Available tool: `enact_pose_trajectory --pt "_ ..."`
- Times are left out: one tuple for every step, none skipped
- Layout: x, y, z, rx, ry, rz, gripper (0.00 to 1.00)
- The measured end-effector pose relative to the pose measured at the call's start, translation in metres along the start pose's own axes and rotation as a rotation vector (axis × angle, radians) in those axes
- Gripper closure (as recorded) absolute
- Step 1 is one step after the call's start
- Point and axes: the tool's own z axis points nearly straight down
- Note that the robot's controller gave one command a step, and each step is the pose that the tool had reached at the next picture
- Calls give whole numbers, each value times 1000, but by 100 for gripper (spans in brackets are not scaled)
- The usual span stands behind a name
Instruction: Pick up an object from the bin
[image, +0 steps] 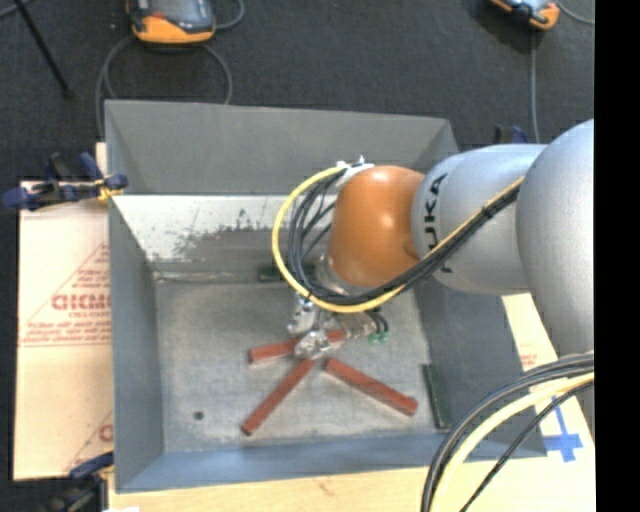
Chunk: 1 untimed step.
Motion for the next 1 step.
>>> enact_pose_trajectory --pt "-12 -20 -147 2 2 14 100"
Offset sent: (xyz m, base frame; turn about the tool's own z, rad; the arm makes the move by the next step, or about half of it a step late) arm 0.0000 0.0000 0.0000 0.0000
